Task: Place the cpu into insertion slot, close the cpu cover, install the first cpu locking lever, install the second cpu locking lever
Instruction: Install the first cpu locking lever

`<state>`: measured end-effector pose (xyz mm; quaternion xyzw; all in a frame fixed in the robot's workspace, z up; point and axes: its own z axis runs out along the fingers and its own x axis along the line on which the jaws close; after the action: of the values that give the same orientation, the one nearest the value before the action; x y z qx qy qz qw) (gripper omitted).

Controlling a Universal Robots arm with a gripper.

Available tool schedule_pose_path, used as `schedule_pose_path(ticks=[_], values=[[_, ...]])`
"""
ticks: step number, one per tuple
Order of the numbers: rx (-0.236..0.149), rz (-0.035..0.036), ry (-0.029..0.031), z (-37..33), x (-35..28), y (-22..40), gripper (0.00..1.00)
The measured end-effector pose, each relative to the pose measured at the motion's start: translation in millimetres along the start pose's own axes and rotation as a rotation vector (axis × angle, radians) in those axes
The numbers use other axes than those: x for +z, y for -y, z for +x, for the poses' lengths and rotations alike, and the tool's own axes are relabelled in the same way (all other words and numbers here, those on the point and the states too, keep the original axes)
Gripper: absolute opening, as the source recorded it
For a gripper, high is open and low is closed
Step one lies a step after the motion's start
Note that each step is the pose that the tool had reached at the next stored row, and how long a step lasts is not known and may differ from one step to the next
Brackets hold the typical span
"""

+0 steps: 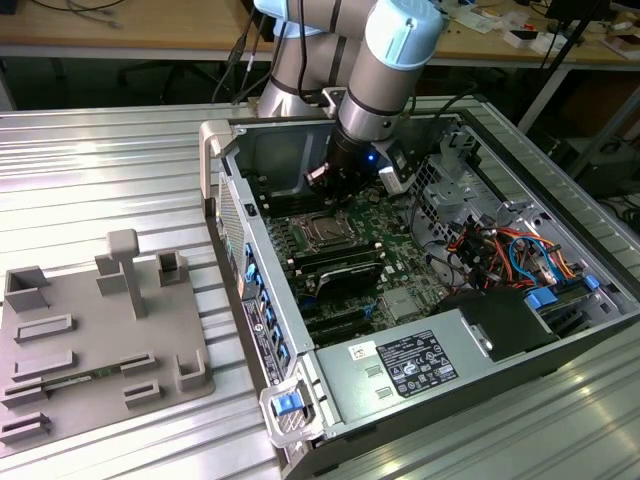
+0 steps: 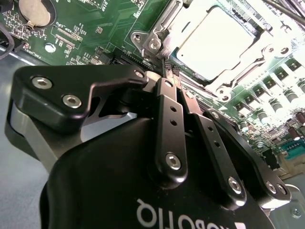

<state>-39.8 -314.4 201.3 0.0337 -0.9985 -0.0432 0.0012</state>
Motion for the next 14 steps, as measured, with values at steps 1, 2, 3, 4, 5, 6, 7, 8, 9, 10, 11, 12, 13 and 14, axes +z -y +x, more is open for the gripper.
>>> schedule_pose_path(ticks=[1,2,3,4,5,6,7,8,9,10,11,12,13,14], values=[[0.000,0.0014,-0.0003,-0.2,0.7,0.0,0.11],[0.000,0.0014,-0.0002,-0.3,0.7,0.0,0.11],[0.000,0.0014,-0.0002,-0.3,0.6,0.1,0.11],[0.000,0.0004,-0.0001,-0.2,0.3,0.1,0.11],[0.000,-0.0007,0.0001,-0.3,-0.1,0.0,0.11],[0.000,-0.0031,0.0008,-0.4,-2.1,-0.4,0.11],[0.000,-0.0042,0.0018,-0.5,-4.5,-0.8,0.11],[0.000,-0.0031,0.0009,-0.5,-6.5,-0.9,0.11],[0.000,-0.0026,0.0003,-0.4,-9.3,-1.1,0.11],[0.000,-0.0026,0.0004,-0.3,-11.2,-1.2,0.11],[0.000,-0.0025,0.0003,0.1,-12.0,-1.3,0.11],[0.000,-0.0027,0.0001,0.4,-13.2,-1.4,0.11],[0.000,-0.0034,0.0002,0.7,-14.8,-1.6,0.11],[0.000,-0.0038,0.0003,0.8,-16.5,-1.7,0.11]])
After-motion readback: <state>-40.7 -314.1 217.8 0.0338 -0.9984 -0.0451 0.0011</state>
